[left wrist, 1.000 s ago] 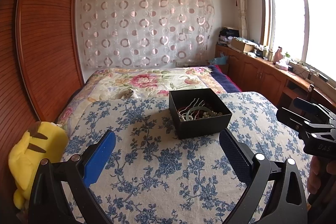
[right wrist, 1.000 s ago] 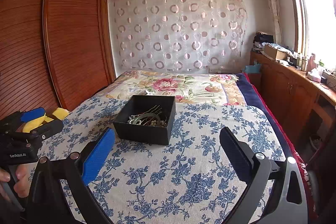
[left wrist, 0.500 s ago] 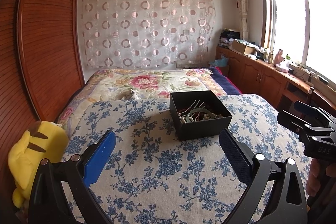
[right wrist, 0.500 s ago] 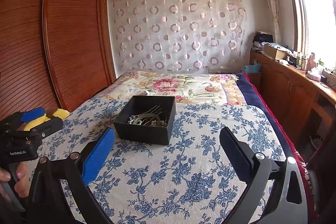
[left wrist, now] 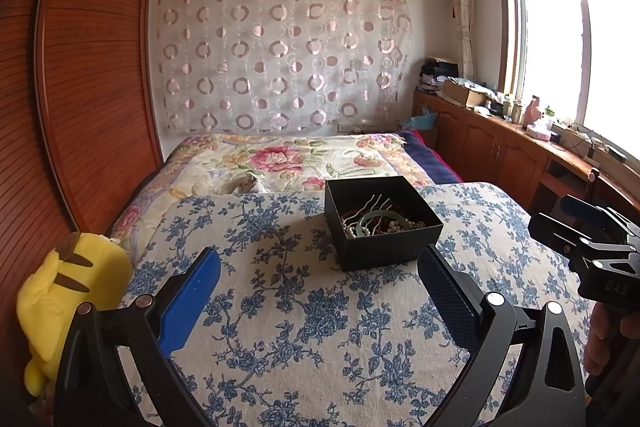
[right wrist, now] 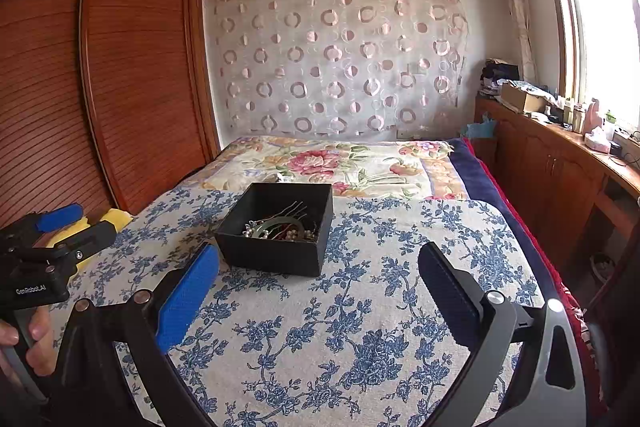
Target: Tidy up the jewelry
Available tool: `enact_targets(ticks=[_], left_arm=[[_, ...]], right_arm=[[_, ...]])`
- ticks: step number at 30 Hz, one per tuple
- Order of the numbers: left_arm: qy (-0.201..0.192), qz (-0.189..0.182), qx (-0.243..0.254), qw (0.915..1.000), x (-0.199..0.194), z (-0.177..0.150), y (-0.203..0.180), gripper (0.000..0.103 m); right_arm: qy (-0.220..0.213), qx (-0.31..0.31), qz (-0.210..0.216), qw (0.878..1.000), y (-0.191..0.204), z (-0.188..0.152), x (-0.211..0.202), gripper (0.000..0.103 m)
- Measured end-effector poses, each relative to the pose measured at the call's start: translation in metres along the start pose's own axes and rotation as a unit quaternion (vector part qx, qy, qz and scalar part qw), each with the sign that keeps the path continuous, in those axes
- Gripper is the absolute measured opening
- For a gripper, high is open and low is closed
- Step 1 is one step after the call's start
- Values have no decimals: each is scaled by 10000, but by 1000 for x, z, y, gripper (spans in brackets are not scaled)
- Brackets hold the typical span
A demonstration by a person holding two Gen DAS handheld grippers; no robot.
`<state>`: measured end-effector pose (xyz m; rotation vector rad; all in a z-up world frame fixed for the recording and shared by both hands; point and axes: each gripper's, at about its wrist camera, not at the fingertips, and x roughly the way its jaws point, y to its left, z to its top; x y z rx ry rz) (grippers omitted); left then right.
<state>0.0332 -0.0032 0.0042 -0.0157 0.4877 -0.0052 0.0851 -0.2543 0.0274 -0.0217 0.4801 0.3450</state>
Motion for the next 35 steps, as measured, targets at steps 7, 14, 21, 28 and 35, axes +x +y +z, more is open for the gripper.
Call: enact_targets(ticks=[7,14,21,28,35], left_arm=[[-35,23,8,10000,-2,1,0,95],[-30,15,23,10000,-2,2,0,95],[-33,18,20,10000,-2,1,0,95],[-33,19,21,10000,-2,1,0,95],[-6,34,35,10000,-2,1,-3,95]], right_arm=[[-2,0,-1,10000,0,-1,0,100],[-1,2,6,10000,0,0,0,100],[-21,-18,-2,10000,2,0,-2,100],[-15,-10,3,10000,2,0,-1,100],[-12,-6,8,10000,5,0,-2,100]])
